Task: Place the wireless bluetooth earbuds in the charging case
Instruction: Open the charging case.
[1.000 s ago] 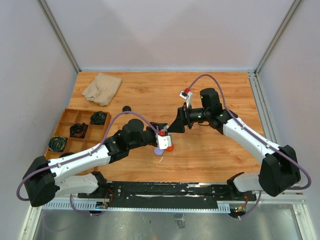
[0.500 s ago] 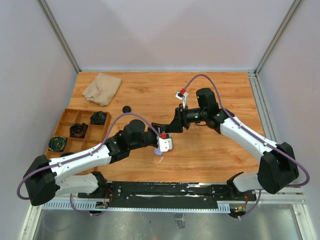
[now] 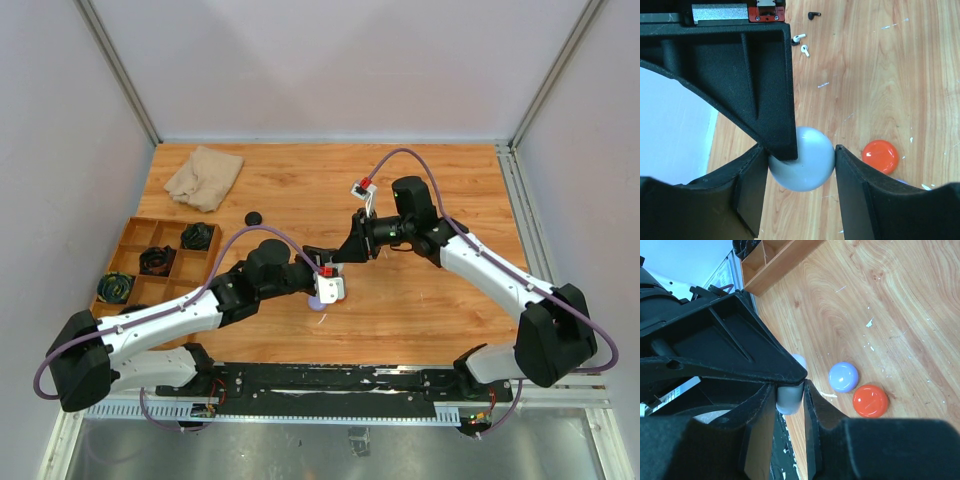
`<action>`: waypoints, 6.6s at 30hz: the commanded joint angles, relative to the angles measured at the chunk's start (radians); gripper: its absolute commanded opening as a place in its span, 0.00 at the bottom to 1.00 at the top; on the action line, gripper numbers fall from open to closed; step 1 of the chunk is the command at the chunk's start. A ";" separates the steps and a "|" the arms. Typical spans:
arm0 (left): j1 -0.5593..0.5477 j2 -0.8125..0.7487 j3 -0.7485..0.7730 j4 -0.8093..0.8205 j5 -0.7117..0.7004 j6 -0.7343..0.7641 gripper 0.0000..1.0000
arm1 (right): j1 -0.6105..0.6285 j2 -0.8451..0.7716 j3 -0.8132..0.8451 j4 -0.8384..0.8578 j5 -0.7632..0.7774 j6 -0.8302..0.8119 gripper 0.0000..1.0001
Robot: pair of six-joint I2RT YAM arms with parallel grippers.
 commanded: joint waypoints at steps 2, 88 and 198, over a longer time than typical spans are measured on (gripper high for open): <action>-0.014 -0.019 0.031 0.035 0.019 -0.013 0.53 | 0.014 -0.008 -0.004 0.005 -0.018 -0.013 0.04; 0.268 0.142 -0.257 1.253 0.125 -1.756 0.42 | 0.006 -0.061 -0.391 1.540 0.089 0.640 0.01; 0.298 0.037 -0.283 0.773 0.621 -0.996 0.00 | 0.159 -0.350 -0.105 0.034 0.442 -0.410 0.96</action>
